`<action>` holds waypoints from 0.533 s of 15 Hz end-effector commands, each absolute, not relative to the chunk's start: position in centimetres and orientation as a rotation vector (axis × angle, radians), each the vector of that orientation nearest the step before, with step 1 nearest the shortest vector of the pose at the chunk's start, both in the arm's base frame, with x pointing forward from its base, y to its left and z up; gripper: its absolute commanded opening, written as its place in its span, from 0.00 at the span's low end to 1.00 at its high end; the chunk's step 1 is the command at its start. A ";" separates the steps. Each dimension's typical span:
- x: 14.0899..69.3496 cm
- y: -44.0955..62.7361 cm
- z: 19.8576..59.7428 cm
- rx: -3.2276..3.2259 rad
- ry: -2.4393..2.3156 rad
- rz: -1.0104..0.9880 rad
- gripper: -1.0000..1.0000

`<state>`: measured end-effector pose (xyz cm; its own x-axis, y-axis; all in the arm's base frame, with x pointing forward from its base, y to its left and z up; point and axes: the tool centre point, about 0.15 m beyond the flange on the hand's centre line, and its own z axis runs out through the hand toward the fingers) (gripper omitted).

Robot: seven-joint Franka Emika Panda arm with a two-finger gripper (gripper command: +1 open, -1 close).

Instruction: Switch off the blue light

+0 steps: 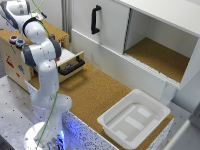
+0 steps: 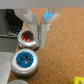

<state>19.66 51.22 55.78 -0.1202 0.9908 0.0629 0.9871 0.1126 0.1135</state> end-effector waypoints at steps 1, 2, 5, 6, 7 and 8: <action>20.9 52.8 60.0 1.961 2.242 0.133 1.00; 21.0 52.9 60.0 1.956 2.245 0.141 1.00; 21.2 53.1 59.9 1.944 2.257 0.166 1.00; 21.3 53.2 59.8 1.941 2.259 0.169 1.00; 21.5 53.1 59.5 1.947 2.258 0.172 1.00; 21.7 53.0 59.2 1.948 2.262 0.191 1.00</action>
